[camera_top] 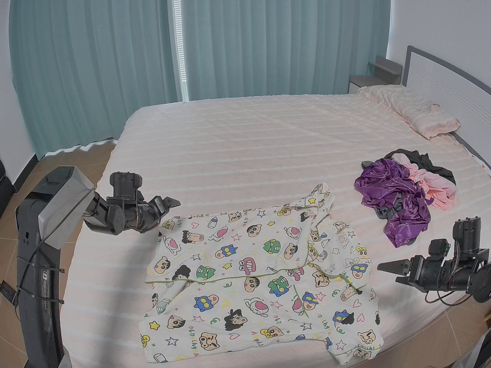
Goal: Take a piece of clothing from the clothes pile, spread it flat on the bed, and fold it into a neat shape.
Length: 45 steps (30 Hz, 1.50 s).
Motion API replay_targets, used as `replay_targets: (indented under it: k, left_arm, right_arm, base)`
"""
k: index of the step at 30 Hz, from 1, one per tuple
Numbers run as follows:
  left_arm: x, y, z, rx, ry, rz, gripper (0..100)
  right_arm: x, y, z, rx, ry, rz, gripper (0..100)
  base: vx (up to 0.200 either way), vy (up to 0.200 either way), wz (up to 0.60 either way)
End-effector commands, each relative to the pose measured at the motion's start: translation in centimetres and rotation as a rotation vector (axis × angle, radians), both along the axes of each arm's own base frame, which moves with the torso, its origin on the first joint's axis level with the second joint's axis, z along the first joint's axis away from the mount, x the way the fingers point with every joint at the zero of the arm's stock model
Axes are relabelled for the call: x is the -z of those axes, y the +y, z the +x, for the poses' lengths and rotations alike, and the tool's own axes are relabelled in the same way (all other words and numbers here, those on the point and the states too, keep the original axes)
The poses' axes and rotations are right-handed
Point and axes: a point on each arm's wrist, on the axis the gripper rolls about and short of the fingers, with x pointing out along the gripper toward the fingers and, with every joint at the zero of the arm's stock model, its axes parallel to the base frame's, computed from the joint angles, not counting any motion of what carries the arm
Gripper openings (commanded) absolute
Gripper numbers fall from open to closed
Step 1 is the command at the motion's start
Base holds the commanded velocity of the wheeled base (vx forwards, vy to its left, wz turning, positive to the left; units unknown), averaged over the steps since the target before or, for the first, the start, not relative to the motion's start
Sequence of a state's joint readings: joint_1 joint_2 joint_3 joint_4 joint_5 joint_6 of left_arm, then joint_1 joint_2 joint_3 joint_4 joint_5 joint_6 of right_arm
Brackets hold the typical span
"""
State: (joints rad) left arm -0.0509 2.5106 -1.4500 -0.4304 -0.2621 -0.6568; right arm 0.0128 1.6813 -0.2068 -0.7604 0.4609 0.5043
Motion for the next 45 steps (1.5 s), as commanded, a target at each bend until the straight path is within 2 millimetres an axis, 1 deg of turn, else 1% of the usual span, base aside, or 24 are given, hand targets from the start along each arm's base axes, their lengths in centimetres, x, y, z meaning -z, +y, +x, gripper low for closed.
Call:
replay_targets:
  k: [1, 9, 12, 16, 21, 22, 26, 29, 31, 35, 37, 42, 45]
  left_arm:
    - [2.3, 0.0, 0.7, 0.006, 0.024, 0.012, 100]
    - [2.8, 0.3, 1.4, 0.011, 0.016, 0.044, 100]
    - [2.7, 0.9, 1.6, -0.002, 0.009, 0.074, 100]
    - [3.6, 0.9, 1.7, 0.008, 0.015, 0.089, 100]
    - [3.6, 0.7, 2.2, 0.012, 0.009, 0.092, 100]
    - [3.4, 0.7, 2.3, 0.012, 0.009, 0.092, 0]
    - [3.1, 0.7, 2.6, 0.012, 0.012, 0.092, 0]
    - [2.4, 0.9, 3.1, 0.003, -0.010, 0.092, 0]
    - [1.9, 1.4, 3.4, -0.018, -0.022, 0.100, 0]
    - [1.3, 1.7, 4.0, -0.036, -0.035, 0.109, 0]
    - [0.8, 2.0, 4.7, -0.057, -0.055, 0.117, 0]
    - [0.3, 2.2, 5.8, -0.101, -0.104, 0.140, 0]
    - [0.5, 2.2, 6.3, -0.117, -0.118, 0.146, 0]
  right_arm:
    - [0.1, 0.0, -0.4, 0.003, 0.006, -0.003, 100]
    - [0.3, 0.0, -0.5, 0.003, 0.016, -0.003, 100]
    - [0.3, 0.0, -0.3, 0.002, 0.015, -0.003, 100]
    - [0.3, 0.0, -0.3, 0.002, 0.016, -0.003, 100]
    - [0.3, 0.2, -0.3, -0.008, 0.018, -0.004, 100]
    - [0.4, 0.2, -0.4, -0.008, 0.019, -0.004, 100]
    - [0.4, 0.2, -0.4, -0.008, 0.021, -0.004, 100]
    - [0.3, 0.2, -0.4, -0.006, 0.018, -0.004, 100]
    - [0.3, 0.1, -0.4, -0.002, 0.018, -0.004, 100]
    - [0.3, 0.2, -0.4, -0.003, 0.016, -0.004, 100]
    - [0.3, 0.2, -0.3, -0.003, 0.015, -0.004, 100]
    - [0.3, 0.2, -0.4, -0.003, 0.016, -0.004, 100]
    - [0.4, 0.2, -0.4, -0.003, 0.019, -0.005, 100]
  base:
    - [0.000, 0.000, 0.00]
    - [0.000, 0.000, 0.00]
    - [0.000, 0.000, 0.00]
    - [0.000, 0.000, 0.00]
    - [0.000, 0.000, 0.00]
    - [0.000, 0.000, 0.00]
    - [0.000, 0.000, 0.00]
    - [0.000, 0.000, 0.00]
    - [0.000, 0.000, 0.00]
    - [0.000, 0.000, 0.00]
    - [0.000, 0.000, 0.00]
    - [0.000, 0.000, 0.00]
    - [0.000, 0.000, 0.00]
